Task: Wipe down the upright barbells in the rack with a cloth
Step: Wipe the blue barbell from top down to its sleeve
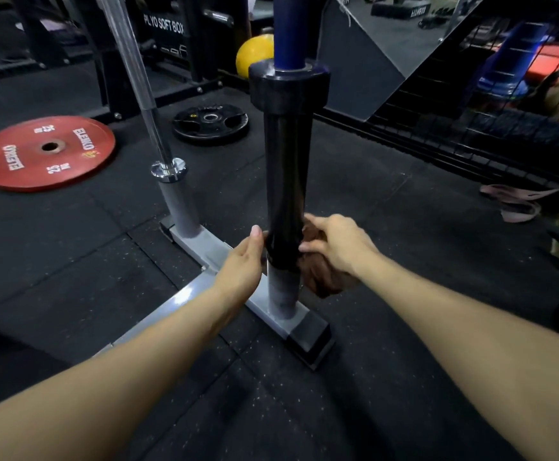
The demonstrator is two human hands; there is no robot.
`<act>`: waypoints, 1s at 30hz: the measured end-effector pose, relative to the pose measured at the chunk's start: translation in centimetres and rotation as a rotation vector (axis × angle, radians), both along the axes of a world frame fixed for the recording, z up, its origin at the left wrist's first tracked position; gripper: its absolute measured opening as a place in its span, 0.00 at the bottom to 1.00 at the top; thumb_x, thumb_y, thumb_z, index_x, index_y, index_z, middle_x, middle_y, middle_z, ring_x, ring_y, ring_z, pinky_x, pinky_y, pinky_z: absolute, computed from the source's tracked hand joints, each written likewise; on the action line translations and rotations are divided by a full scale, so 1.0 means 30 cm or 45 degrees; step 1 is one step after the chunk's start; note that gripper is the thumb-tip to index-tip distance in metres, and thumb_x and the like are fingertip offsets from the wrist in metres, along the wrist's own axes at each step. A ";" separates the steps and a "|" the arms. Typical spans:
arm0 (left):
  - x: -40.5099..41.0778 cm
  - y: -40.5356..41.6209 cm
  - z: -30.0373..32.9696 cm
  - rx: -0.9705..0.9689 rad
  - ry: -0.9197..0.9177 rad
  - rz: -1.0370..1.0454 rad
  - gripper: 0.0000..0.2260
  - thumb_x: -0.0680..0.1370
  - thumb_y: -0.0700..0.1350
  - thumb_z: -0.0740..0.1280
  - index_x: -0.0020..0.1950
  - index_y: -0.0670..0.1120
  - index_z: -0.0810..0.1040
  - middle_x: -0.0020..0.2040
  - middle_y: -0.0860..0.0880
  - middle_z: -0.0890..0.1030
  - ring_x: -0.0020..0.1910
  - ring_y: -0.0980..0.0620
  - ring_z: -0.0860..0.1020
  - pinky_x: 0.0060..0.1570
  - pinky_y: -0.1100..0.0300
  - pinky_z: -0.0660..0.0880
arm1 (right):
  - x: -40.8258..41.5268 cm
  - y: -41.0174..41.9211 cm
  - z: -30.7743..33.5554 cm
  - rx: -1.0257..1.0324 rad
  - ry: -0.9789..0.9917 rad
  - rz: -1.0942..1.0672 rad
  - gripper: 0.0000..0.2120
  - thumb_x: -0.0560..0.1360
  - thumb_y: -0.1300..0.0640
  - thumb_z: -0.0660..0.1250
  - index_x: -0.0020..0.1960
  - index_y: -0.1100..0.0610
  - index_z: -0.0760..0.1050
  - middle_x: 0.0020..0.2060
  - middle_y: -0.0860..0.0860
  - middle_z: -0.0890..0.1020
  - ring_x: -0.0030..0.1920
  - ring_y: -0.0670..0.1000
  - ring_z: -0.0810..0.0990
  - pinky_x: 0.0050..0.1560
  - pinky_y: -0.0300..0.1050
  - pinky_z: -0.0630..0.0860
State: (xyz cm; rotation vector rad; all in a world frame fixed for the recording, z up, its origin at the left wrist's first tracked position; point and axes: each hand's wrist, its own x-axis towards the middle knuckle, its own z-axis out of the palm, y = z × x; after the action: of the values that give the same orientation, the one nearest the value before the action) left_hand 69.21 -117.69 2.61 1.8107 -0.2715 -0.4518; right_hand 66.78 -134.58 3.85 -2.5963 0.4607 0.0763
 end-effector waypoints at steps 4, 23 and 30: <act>-0.005 -0.002 -0.009 -0.009 0.017 0.040 0.22 0.83 0.56 0.46 0.65 0.50 0.74 0.50 0.61 0.77 0.51 0.60 0.75 0.54 0.61 0.68 | 0.030 -0.008 -0.005 -0.042 0.078 0.023 0.27 0.79 0.54 0.62 0.75 0.45 0.59 0.64 0.57 0.67 0.63 0.64 0.72 0.64 0.53 0.69; -0.079 -0.042 0.117 0.233 0.466 0.204 0.23 0.82 0.57 0.50 0.70 0.48 0.70 0.69 0.48 0.72 0.57 0.47 0.76 0.56 0.52 0.69 | -0.229 0.060 0.063 0.174 0.399 0.172 0.26 0.80 0.57 0.59 0.75 0.42 0.58 0.65 0.54 0.66 0.63 0.61 0.72 0.62 0.52 0.70; -0.178 -0.103 0.339 0.406 0.599 0.115 0.15 0.82 0.53 0.56 0.44 0.44 0.74 0.35 0.47 0.71 0.31 0.50 0.67 0.31 0.59 0.63 | -0.357 -0.036 0.330 0.398 0.414 -0.182 0.29 0.78 0.53 0.64 0.76 0.47 0.57 0.68 0.56 0.66 0.67 0.59 0.69 0.66 0.50 0.67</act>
State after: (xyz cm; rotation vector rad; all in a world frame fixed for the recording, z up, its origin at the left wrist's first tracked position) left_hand 63.87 -120.79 12.79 1.9487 0.2189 -0.8760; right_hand 56.07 -135.65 13.75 -2.2421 0.6886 0.4866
